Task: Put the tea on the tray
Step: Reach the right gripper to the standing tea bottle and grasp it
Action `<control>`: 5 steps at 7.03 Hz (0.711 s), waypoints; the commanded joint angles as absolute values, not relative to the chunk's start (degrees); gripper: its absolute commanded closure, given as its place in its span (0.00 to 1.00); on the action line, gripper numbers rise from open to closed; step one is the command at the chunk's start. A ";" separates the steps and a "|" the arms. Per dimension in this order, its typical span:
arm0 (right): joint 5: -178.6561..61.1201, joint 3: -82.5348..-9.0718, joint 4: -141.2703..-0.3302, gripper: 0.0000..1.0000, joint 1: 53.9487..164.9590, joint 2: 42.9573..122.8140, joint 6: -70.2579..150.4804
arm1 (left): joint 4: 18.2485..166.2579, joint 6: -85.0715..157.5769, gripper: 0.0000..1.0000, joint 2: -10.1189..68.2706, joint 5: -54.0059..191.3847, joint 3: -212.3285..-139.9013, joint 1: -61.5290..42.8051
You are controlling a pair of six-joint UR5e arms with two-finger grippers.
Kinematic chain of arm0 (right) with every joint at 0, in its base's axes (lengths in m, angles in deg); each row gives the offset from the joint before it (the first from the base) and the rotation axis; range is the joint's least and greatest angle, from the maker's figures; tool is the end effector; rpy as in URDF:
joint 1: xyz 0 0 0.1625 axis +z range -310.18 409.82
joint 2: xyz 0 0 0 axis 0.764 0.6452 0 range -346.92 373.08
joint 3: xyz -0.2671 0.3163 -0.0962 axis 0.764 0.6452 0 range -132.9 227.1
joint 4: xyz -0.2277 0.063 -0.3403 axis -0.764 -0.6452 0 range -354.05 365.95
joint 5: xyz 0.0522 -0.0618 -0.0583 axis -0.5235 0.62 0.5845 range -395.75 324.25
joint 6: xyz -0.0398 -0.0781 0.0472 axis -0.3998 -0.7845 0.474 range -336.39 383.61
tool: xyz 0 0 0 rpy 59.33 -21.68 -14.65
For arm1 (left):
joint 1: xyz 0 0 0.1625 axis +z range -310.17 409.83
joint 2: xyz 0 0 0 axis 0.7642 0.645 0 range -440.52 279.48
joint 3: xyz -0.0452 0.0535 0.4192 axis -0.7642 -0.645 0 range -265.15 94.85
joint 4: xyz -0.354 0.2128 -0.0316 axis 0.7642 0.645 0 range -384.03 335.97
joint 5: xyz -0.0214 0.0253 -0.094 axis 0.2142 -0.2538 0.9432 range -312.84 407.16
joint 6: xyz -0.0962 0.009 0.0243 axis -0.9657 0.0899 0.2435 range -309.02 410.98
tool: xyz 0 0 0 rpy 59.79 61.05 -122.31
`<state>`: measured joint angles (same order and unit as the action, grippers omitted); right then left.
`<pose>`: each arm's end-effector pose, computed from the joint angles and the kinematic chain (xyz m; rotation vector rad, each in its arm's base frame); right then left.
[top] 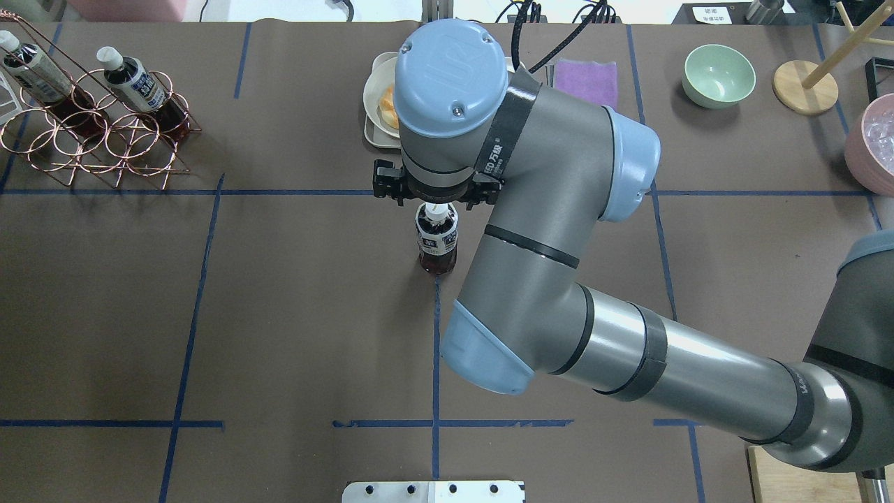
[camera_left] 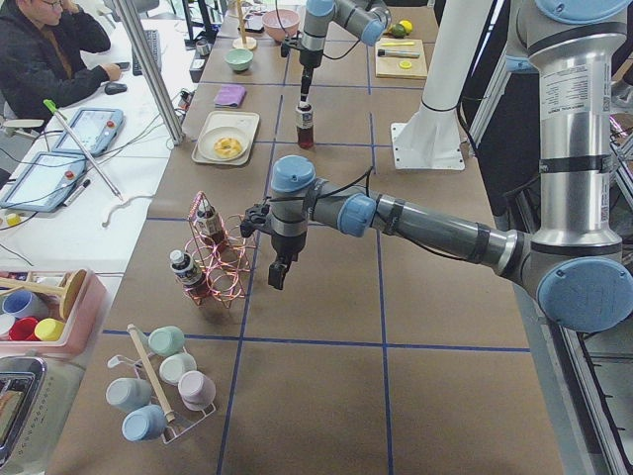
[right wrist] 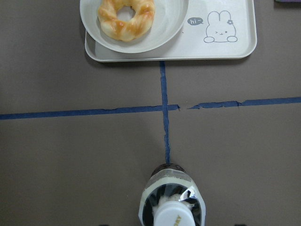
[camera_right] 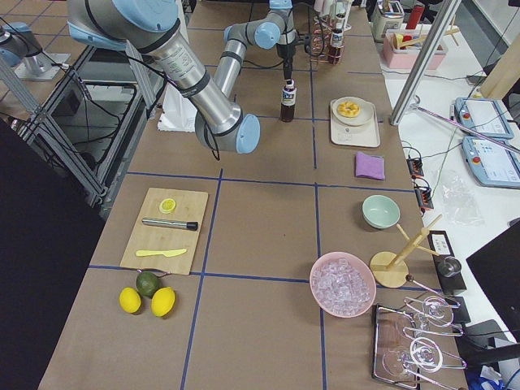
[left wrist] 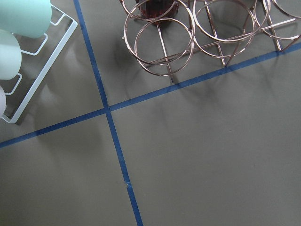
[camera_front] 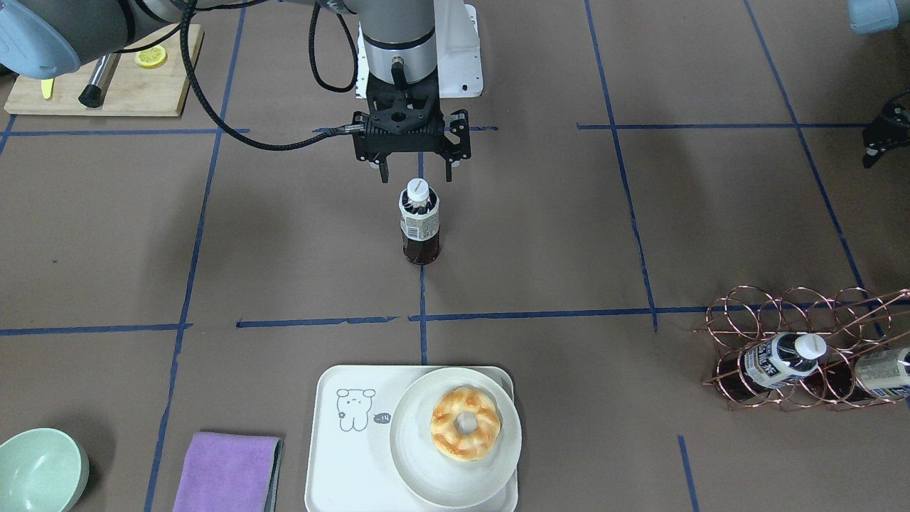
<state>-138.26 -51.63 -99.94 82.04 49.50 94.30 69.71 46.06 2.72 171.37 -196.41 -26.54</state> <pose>-0.5017 -0.4483 0.0623 0.1649 -0.8168 0.1238 0.0308 -0.4556 0.5333 0.2096 0.6354 0.2413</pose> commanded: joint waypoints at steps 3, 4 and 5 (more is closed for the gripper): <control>-137.35 -49.41 -99.87 0.21 81.99 48.94 92.69 | 70.28 46.06 0.00 2.80 171.35 -195.18 -26.63; -137.35 -49.40 -99.87 0.22 81.99 49.02 92.61 | 70.28 46.06 0.00 2.80 171.35 -195.18 -26.63; -137.35 -49.23 -99.87 0.27 81.90 49.11 92.08 | 70.28 46.06 0.00 2.80 171.35 -195.18 -26.63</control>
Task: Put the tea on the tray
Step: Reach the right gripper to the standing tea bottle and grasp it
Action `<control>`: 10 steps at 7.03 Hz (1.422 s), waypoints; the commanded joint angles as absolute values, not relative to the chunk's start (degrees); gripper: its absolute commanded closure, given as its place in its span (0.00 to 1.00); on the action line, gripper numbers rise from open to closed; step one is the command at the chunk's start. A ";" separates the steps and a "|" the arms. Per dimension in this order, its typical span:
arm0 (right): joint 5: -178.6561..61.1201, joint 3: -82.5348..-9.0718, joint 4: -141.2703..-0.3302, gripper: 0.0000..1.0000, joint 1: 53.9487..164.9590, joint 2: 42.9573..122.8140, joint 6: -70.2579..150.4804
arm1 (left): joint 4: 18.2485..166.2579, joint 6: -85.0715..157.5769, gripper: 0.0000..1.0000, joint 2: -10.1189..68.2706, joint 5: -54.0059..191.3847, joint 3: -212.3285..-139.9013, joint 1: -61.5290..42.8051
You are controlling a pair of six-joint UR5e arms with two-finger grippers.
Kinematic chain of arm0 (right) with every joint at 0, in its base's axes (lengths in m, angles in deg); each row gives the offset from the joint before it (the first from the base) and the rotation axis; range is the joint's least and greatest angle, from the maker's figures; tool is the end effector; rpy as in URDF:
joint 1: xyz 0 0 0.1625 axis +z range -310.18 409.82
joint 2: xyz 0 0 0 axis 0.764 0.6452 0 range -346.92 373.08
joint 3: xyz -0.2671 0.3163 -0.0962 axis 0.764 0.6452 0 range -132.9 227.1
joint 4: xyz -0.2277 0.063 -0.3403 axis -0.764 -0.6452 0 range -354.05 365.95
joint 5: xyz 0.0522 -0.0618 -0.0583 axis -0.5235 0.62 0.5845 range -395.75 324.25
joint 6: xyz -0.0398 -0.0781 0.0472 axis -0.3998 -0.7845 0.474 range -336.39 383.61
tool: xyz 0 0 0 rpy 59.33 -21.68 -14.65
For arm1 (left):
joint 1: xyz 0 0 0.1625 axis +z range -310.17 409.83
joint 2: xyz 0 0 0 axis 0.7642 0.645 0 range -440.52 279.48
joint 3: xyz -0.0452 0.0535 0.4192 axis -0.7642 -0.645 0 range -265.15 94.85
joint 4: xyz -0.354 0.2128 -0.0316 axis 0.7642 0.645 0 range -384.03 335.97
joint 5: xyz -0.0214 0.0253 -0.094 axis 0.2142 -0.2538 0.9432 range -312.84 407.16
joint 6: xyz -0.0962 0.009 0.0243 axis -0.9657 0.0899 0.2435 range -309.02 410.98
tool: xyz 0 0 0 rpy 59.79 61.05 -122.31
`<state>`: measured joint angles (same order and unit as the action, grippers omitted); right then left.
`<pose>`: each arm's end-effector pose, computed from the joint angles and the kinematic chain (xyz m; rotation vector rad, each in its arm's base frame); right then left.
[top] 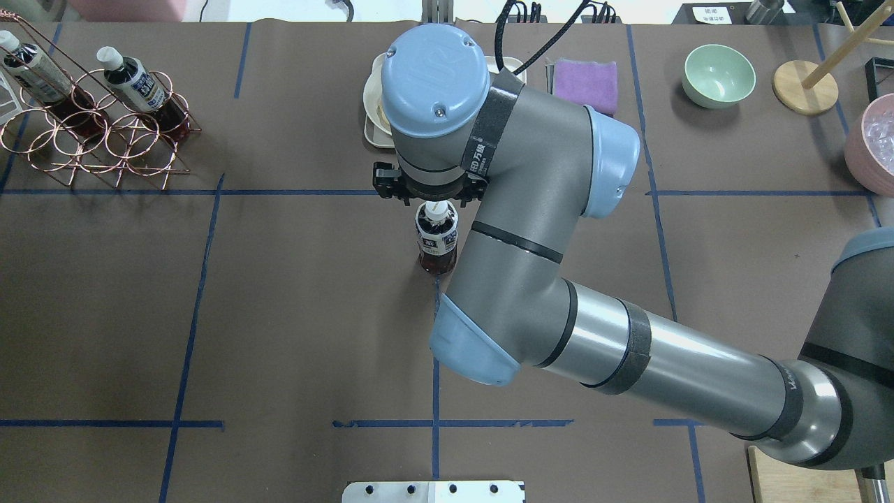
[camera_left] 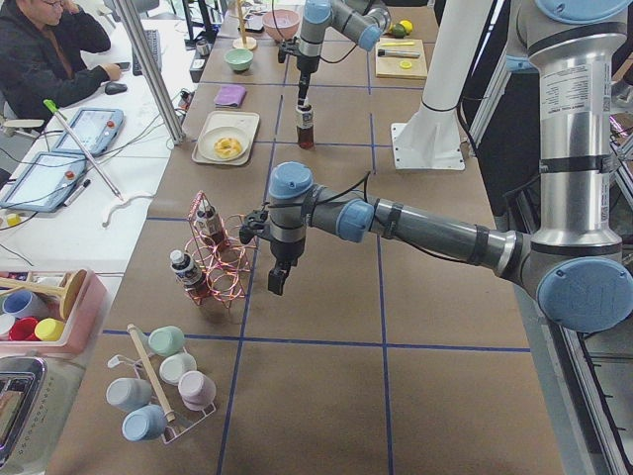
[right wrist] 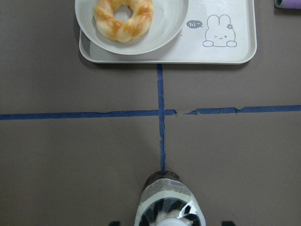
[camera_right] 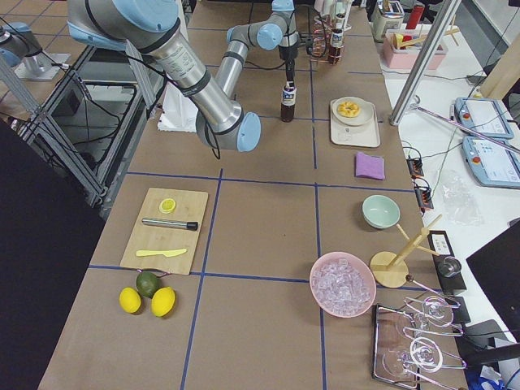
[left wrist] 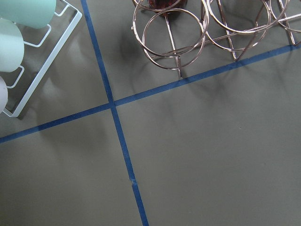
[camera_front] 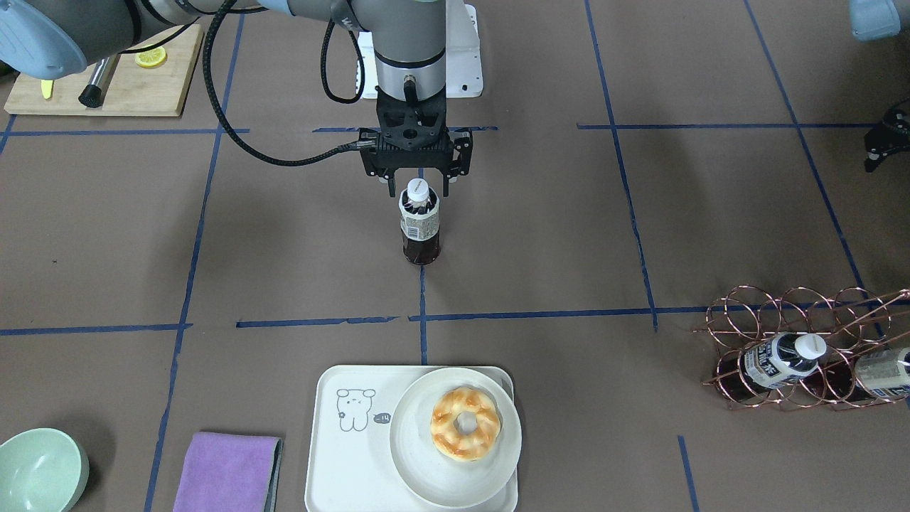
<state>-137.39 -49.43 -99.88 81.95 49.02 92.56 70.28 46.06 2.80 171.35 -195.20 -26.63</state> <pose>-0.5124 -0.4555 0.0693 0.1761 -0.7827 0.1037 0.0306 -0.4576 0.5421 0.2008 0.6336 0.2369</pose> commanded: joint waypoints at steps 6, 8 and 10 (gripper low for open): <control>-137.61 -48.26 -99.87 0.34 81.64 49.11 91.55 | 70.28 46.06 0.00 2.98 171.43 -194.66 -26.63; -138.05 -48.35 -99.87 0.35 81.64 49.29 91.38 | 70.28 46.06 0.00 2.98 171.43 -194.57 -26.63; -138.14 -49.05 -99.96 0.39 81.64 49.46 91.29 | 70.37 46.06 0.00 2.98 171.43 -194.57 -26.63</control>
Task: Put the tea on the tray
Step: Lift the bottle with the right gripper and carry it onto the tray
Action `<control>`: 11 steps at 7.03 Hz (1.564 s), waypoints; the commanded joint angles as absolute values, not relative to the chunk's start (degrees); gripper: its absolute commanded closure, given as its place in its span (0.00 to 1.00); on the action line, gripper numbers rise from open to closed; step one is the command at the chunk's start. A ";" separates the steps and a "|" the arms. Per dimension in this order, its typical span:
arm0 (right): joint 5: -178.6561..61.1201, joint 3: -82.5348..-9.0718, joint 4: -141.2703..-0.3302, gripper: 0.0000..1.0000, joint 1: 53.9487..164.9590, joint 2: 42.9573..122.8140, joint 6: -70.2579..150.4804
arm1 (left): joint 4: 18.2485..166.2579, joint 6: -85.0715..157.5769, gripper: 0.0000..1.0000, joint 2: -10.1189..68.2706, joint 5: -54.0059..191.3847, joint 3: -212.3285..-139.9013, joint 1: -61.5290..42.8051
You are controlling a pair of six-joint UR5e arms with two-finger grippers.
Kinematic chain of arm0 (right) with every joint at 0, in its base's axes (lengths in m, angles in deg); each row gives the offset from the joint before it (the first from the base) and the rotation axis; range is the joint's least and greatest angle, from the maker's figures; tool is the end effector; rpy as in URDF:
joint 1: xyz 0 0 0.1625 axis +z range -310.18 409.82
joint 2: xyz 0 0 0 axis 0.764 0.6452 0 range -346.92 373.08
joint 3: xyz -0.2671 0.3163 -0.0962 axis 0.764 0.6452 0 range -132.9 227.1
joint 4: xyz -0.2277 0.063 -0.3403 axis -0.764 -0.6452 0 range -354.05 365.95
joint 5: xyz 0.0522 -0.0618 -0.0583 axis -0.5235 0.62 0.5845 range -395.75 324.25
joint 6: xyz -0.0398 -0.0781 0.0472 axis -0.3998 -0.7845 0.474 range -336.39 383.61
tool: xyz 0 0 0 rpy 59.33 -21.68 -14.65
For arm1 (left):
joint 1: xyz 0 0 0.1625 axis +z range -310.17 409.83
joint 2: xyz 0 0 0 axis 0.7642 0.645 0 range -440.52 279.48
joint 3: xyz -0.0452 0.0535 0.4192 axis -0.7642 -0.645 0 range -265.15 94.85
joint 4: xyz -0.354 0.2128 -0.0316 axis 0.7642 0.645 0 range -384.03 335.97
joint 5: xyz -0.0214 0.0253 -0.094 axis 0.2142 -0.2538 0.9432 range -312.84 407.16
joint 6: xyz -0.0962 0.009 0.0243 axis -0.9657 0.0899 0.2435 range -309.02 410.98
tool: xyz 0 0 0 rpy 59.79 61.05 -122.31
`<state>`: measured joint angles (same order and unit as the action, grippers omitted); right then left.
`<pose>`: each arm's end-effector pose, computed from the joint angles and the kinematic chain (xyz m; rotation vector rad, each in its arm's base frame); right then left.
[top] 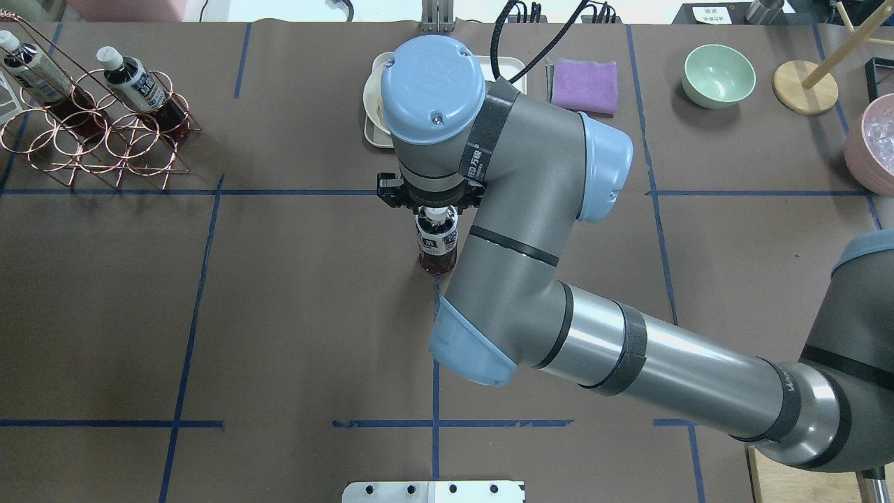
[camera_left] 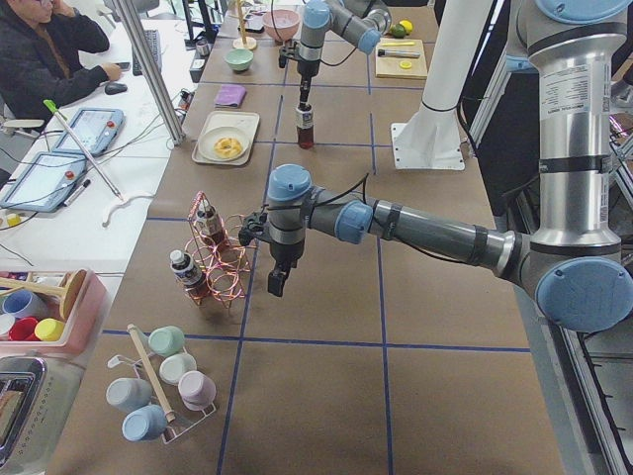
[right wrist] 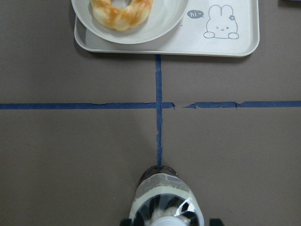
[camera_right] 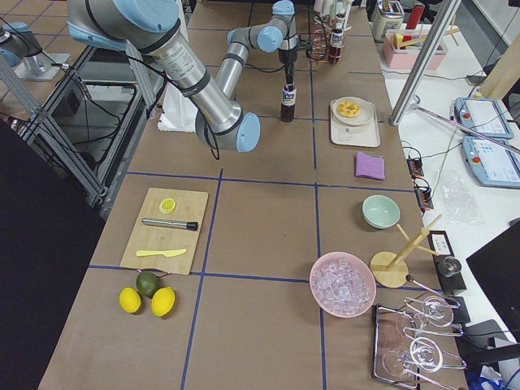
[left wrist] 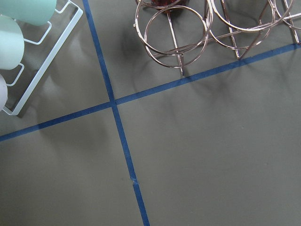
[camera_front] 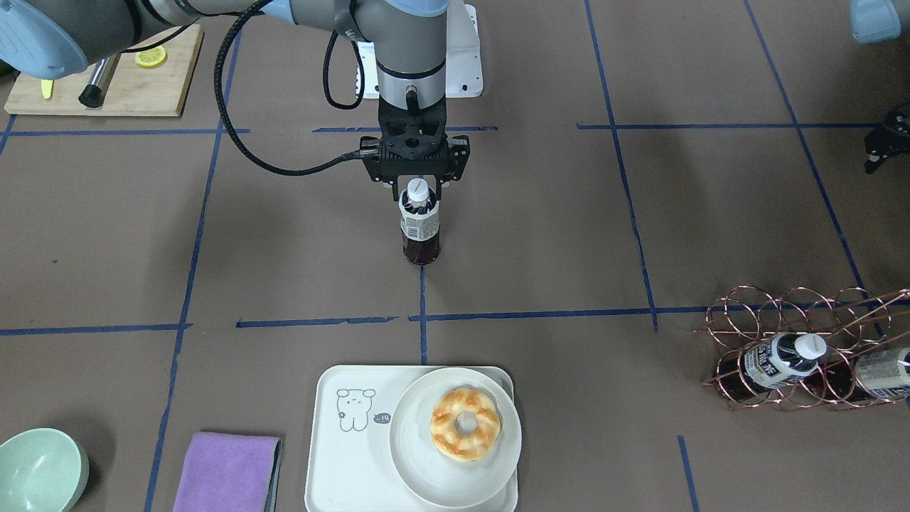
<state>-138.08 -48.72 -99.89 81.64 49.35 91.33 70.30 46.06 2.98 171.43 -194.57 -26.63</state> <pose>-0.5194 -0.4541 0.0772 0.1632 -0.7700 0.0759 0.0311 -0.4592 0.5461 0.1933 0.6340 0.2349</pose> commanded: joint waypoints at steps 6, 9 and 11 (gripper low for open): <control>-139.01 -52.82 -102.33 1.00 84.08 48.77 91.29 | 70.28 45.97 0.00 3.15 171.43 -194.57 -26.63; -139.54 -51.08 -101.72 1.00 92.86 48.41 83.50 | 70.28 45.97 0.00 3.33 171.43 -194.74 -26.63; -143.21 -41.82 -93.62 1.00 98.31 48.41 79.00 | 70.28 45.97 0.00 3.50 171.52 -194.83 -27.15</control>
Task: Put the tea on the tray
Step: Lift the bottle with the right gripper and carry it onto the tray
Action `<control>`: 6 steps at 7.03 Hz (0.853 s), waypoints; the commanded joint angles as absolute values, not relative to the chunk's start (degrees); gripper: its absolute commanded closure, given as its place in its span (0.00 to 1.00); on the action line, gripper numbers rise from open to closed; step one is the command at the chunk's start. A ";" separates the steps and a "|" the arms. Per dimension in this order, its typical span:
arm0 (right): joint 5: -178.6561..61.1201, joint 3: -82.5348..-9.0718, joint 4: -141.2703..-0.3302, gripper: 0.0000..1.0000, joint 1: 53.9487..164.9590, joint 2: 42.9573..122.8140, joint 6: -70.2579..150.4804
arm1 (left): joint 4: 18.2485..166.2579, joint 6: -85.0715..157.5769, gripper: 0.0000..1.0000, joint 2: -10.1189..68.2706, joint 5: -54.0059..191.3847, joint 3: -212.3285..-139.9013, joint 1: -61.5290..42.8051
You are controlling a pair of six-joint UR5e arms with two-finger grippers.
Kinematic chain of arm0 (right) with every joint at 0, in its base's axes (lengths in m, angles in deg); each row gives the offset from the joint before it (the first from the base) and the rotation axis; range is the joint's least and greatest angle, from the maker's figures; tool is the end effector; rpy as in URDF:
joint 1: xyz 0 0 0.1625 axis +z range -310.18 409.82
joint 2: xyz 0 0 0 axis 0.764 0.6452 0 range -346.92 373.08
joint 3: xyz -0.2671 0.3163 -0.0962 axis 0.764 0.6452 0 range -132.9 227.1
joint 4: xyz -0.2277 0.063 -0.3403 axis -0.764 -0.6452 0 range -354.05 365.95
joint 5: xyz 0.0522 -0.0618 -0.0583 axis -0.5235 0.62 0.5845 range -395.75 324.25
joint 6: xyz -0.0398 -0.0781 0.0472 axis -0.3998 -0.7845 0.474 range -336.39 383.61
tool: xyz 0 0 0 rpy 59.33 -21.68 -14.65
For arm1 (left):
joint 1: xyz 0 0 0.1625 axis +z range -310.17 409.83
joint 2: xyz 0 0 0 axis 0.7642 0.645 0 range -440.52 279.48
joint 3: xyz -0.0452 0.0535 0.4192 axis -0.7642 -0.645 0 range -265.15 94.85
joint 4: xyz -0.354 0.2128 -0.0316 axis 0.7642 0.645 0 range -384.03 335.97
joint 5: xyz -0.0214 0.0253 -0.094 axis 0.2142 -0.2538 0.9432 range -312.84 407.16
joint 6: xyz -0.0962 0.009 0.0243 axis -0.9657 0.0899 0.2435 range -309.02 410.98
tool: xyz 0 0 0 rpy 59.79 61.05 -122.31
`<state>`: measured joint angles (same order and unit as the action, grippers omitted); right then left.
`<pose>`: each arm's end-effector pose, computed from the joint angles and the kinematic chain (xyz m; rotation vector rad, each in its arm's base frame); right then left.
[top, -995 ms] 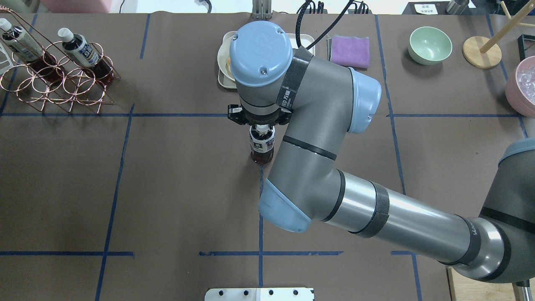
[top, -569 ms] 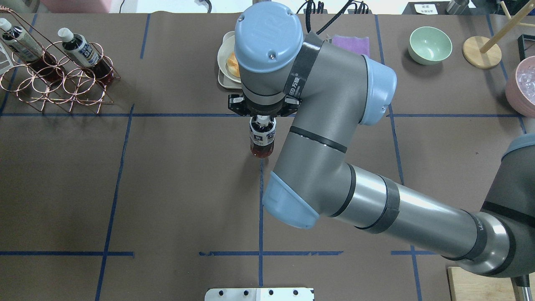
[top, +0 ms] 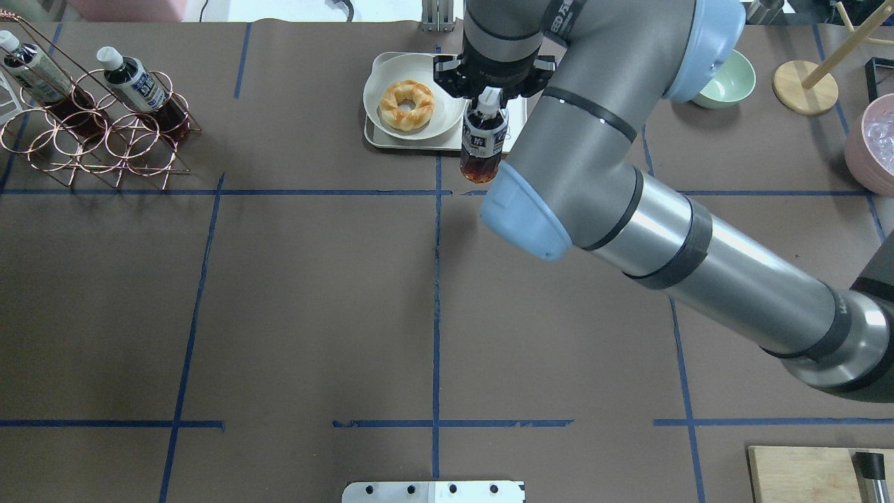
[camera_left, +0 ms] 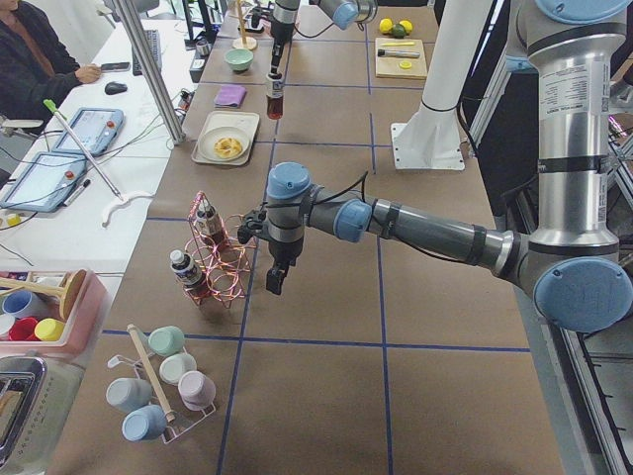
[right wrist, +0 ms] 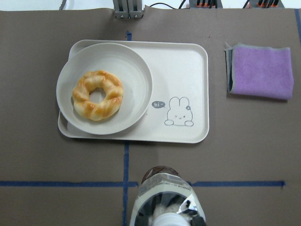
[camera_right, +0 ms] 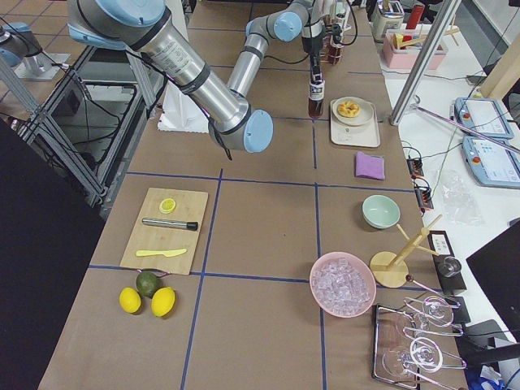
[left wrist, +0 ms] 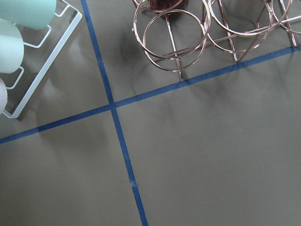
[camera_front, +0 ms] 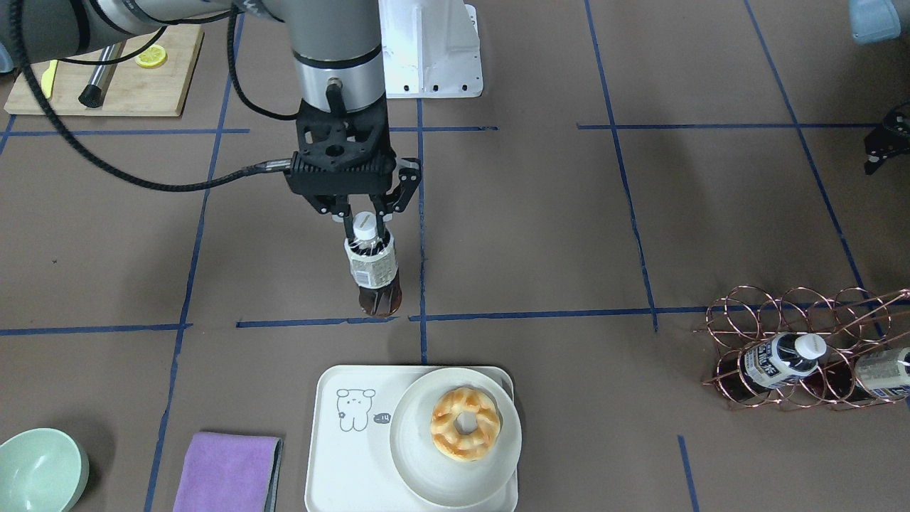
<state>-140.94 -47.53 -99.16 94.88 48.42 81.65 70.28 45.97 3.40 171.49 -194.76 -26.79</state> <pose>-0.4083 -0.5610 0.0705 0.2802 -0.7569 0.1140 0.0305 -0.4618 0.5411 0.2034 0.6362 0.2338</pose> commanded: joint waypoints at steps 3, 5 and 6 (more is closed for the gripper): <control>-145.08 -27.46 -80.90 1.00 101.76 47.01 75.58 | 70.28 45.97 0.00 3.59 171.61 -194.92 -27.33; -145.08 -22.97 -77.04 1.00 102.20 45.70 75.38 | 70.28 46.06 0.00 3.68 171.61 -195.01 -27.42; -145.17 -21.64 -76.94 1.00 102.21 45.08 75.38 | 70.28 46.06 0.00 3.68 171.61 -195.01 -27.51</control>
